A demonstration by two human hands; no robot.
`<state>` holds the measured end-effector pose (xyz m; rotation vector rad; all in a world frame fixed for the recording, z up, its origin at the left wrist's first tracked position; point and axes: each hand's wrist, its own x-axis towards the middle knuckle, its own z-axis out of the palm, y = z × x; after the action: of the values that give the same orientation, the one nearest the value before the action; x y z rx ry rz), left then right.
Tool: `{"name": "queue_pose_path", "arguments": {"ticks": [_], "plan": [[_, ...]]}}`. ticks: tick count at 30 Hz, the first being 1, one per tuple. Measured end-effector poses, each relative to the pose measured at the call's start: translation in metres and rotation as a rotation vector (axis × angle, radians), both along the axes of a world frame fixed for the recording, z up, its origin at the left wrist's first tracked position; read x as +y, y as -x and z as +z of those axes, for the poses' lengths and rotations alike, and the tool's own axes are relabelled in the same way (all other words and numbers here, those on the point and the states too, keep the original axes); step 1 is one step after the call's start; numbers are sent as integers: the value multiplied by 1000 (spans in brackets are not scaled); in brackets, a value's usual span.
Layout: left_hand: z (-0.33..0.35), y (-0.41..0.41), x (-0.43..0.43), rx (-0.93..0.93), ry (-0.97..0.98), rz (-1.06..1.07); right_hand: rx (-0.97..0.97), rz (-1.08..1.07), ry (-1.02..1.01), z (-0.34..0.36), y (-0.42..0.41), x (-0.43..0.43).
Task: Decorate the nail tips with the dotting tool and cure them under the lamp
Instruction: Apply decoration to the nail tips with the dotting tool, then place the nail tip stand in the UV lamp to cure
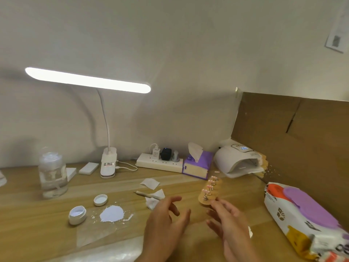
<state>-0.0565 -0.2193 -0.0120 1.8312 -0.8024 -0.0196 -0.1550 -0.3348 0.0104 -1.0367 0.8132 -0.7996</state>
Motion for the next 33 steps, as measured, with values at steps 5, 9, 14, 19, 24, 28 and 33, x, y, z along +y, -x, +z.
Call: {"name": "queue_pose_path", "arguments": {"ticks": [5,9,14,19,24,28,33], "plan": [[-4,-11,-1,176,181,37,-27,-43,17,30,6,-58],[-7,-11,-7,210,213,-32,26,-129,-12,45,-11,-110],[-8,-13,-11,247,207,-78,51,-254,-80,35,-26,-158],[-7,-12,-12,243,184,-68,70,-335,-127,22,-38,-188],[-4,-7,-11,206,143,-44,98,-387,-180,14,-49,-214],[-3,-7,-12,228,131,-36,138,-410,-179,9,-63,-227],[-1,-5,-14,247,114,-31,82,-513,-241,5,-74,-236]]}}
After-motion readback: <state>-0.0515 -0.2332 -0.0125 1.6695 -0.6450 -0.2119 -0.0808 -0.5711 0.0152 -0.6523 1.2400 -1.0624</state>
